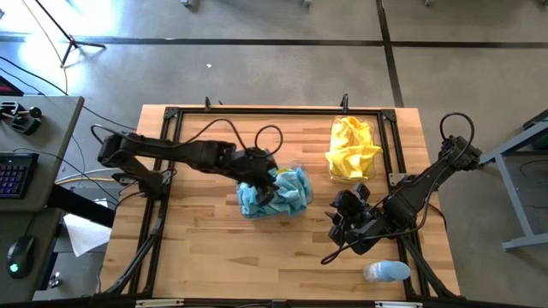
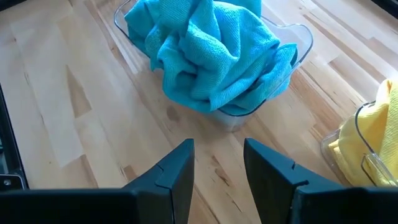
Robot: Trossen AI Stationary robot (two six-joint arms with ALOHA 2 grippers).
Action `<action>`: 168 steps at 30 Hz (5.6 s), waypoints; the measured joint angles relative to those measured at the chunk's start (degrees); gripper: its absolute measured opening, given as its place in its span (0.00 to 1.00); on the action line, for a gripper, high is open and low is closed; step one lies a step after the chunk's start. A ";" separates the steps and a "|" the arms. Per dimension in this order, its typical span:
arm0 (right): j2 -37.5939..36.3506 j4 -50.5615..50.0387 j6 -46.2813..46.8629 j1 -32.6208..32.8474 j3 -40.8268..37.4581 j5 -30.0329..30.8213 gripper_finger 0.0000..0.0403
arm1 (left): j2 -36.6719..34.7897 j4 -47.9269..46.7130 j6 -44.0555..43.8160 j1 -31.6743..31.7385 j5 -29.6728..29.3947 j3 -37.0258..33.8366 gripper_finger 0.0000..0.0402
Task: Sort microfiber towel by color & place in baskets
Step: Return to Home Position
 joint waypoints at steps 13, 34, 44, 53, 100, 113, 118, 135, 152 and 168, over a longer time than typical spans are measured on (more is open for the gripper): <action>0.00 -0.49 3.52 -0.15 0.00 2.45 0.33 | -4.11 -3.96 4.60 -5.79 -2.90 -0.11 0.10; 0.00 -0.27 1.90 -3.61 0.00 0.40 0.33 | -51.93 32.16 26.12 -8.15 -8.51 -51.82 0.00; 0.00 -0.22 3.02 -6.89 0.00 -0.15 0.33 | -67.78 49.57 34.95 2.58 6.67 -72.44 0.00; 0.00 -0.86 -0.68 -9.36 0.00 -0.12 0.33 | -80.01 50.09 28.37 7.91 8.81 -81.64 0.00; -62.64 40.07 -52.86 -15.80 -57.22 -18.63 0.00 | -85.61 38.14 27.52 11.62 7.48 -81.85 0.00; -81.22 48.17 -55.93 -15.80 -70.60 -23.60 0.00 | -85.61 38.14 27.50 11.59 7.50 -81.81 0.00; -81.75 56.24 -61.49 -17.02 -73.13 -21.83 0.00 | -85.59 38.16 27.52 11.59 7.56 -81.81 0.00; -82.84 52.14 -62.06 -27.78 -72.65 -31.23 0.00 | -85.59 38.14 27.51 11.59 7.56 -81.81 0.00; -82.86 41.00 -58.47 -27.76 -70.27 -28.39 0.00 | -85.59 38.16 27.51 11.59 7.50 -81.81 0.00; -82.86 41.05 -56.55 -27.76 -70.27 -28.37 0.00 | -85.61 38.16 27.50 11.59 7.50 -81.81 0.00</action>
